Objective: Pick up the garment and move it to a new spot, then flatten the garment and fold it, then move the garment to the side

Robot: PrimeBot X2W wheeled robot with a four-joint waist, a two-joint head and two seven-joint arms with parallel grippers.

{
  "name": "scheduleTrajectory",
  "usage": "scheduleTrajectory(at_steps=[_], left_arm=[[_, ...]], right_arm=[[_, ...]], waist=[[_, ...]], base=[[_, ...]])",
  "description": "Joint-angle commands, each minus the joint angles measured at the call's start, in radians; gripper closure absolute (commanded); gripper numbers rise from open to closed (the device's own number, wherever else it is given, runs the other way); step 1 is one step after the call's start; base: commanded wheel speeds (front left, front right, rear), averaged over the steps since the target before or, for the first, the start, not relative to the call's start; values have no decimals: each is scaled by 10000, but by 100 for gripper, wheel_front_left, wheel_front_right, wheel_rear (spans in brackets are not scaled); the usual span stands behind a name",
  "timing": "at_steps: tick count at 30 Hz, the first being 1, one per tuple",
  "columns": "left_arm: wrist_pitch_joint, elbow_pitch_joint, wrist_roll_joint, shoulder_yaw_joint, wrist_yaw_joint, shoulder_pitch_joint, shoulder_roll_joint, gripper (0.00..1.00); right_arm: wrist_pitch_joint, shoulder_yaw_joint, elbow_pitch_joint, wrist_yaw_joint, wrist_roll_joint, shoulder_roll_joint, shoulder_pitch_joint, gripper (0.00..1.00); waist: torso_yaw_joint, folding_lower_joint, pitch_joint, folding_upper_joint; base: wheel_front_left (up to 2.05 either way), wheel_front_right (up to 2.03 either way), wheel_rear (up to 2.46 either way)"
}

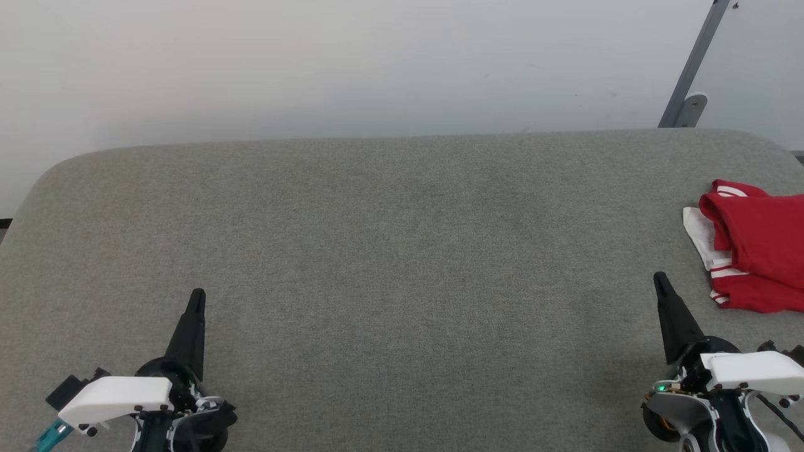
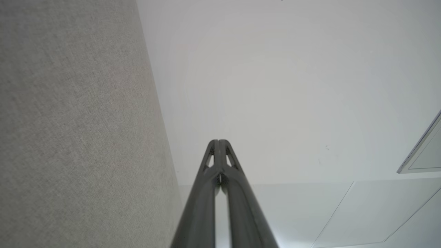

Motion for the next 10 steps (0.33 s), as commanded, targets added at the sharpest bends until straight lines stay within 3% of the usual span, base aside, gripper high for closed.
scheduleTrajectory(at_steps=[1, 10], left_arm=[[25, 0, -13, 29, -57, -122, 4, 100], [24, -1, -12, 29, -57, -122, 5, 100]], right_arm=[[18, -15, 19, 0, 40, 13, -42, 100], [17, -15, 19, 0, 40, 13, -42, 100]], waist=[[0, 0, 0, 0], [0, 0, 0, 0]], base=[[0, 0, 0], [0, 0, 0]])
